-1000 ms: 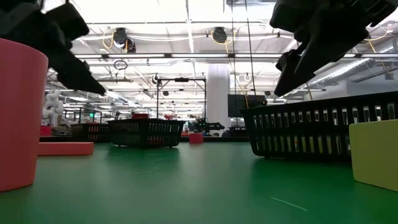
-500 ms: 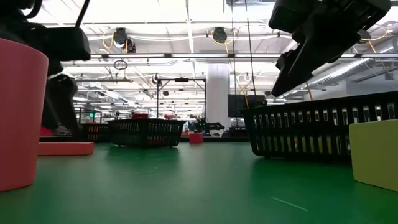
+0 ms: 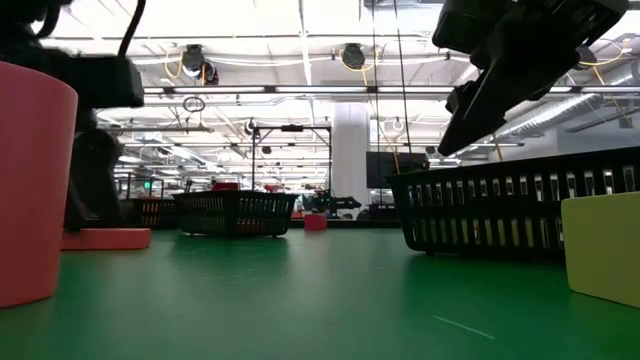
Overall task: Sort & place blocks by color
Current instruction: Put the light orange block into the top black bin
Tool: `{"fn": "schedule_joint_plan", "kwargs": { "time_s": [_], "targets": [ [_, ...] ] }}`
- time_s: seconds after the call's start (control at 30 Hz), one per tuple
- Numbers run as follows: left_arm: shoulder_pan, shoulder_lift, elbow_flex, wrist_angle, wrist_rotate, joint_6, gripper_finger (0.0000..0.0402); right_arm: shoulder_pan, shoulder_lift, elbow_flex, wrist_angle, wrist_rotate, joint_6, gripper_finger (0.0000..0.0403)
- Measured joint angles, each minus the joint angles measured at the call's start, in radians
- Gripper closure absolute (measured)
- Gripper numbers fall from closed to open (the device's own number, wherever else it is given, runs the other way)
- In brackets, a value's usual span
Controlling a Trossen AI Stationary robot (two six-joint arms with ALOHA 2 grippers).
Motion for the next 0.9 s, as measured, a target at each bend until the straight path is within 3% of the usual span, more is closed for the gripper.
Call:
{"fn": "schedule_joint_plan", "kwargs": {
  "time_s": [0.2, 0.53, 0.9],
  "targets": [
    [-0.001, 0.082, 0.004, 0.009, 0.020, -0.046, 0.0068, 0.000, 0.000, 0.000, -0.005, -0.001, 0.010, 0.0122],
    [0.007, 0.059, 0.000, 0.001, 0.025, -0.047, 0.0273, 0.000, 0.000, 0.000, -0.005, 0.024, 0.010, 0.0122],
    [0.070, -0.090, -0.003, -0.061, 0.046, 0.027, 0.0275, 0.000, 0.000, 0.000, -0.005, 0.025, 0.010, 0.0122]
  ]
}}
